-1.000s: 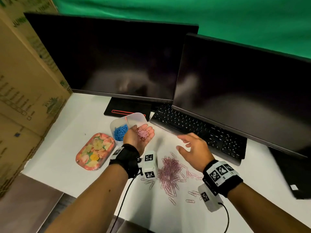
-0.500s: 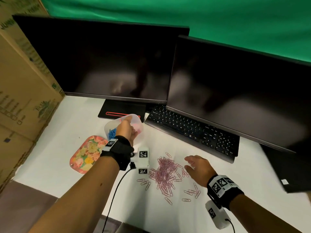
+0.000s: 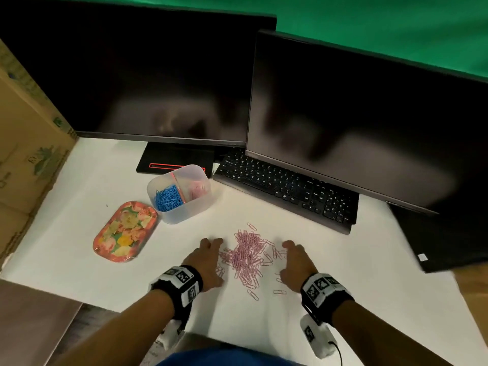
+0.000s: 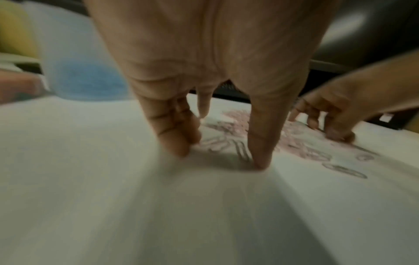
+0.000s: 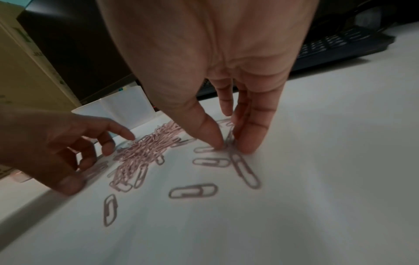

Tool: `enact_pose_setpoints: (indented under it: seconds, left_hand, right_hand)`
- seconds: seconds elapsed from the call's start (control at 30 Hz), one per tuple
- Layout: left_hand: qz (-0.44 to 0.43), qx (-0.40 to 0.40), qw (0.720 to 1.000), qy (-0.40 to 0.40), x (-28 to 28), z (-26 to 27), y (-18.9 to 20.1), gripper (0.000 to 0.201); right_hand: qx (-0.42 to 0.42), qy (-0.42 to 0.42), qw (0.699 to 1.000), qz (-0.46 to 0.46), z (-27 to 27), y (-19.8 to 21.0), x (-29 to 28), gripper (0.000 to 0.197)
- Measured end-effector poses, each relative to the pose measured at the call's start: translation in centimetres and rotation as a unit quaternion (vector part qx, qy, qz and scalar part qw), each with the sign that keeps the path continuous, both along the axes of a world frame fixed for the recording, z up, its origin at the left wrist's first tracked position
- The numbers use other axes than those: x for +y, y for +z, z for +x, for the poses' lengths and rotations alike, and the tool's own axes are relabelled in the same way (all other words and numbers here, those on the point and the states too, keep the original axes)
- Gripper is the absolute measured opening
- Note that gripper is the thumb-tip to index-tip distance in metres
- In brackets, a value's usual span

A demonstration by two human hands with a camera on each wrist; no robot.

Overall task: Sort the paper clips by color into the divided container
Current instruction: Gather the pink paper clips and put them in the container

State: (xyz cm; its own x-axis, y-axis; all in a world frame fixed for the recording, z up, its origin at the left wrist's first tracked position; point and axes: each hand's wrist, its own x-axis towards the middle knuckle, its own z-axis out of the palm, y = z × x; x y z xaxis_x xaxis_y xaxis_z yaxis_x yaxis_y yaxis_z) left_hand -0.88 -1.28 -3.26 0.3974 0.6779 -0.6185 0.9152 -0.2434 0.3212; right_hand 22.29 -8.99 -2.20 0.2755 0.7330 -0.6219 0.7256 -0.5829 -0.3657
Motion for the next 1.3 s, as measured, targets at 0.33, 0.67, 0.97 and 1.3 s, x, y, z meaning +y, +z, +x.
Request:
enact_pose_setpoints:
  seconds: [0.33,0.67,0.97,1.3]
  left_hand:
    - [0.050,-0.094,0.994,-0.030,-0.1,3.8,-0.9,0.028]
    - [0.047,-0.120,0.992,-0.001,-1.1,3.9,-1.1,0.060]
    - [0.057,-0.209,0.967,0.132,-0.6,5.1,-0.1,0.043]
    - [-0.299,-0.453,0.686,0.484,2.3,7.5,2.5,0.045]
  right_hand:
    - [-0.002,0.128,0.991,0.032,-1.8,-0.5,1.9,0.049]
    - [-0.046,0.191,0.978,0.073,-3.2,-0.8,1.5,0.054]
    - [-0.071,0.157,0.981,0.091,-2.0,-0.7,2.4,0.034]
    - [0.071,0.056,0.967,0.240,-3.4,4.8,5.6,0.021]
